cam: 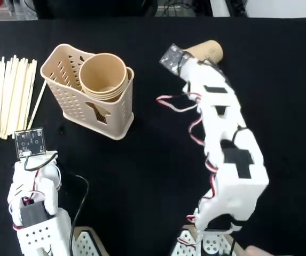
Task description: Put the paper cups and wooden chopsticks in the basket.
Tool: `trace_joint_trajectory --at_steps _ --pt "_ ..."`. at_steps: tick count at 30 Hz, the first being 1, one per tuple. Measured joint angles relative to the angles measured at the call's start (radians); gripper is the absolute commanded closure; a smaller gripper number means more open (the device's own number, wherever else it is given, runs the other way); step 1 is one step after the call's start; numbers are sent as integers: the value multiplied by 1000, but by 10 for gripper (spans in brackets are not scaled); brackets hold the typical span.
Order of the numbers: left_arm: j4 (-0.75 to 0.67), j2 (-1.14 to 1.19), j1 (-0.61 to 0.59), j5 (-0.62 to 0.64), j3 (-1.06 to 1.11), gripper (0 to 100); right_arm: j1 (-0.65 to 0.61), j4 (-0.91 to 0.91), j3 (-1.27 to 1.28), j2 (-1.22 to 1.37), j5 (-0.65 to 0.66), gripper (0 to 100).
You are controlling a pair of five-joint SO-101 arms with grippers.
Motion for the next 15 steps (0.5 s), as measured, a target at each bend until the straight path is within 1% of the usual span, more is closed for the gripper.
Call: trace_joint_trajectory --at_steps 3,7,10,13,15 --pt "0 0 0 0 0 945 20 0 -64 69 0 792" --pt "0 0 0 0 0 945 41 0 -129 140 0 890" --pt "0 0 0 0 0 945 54 0 -158 172 -11 945" --pt "0 0 0 0 0 945 66 0 -172 173 -74 985" --pt "0 0 0 0 0 945 83 0 -173 167 -120 985"
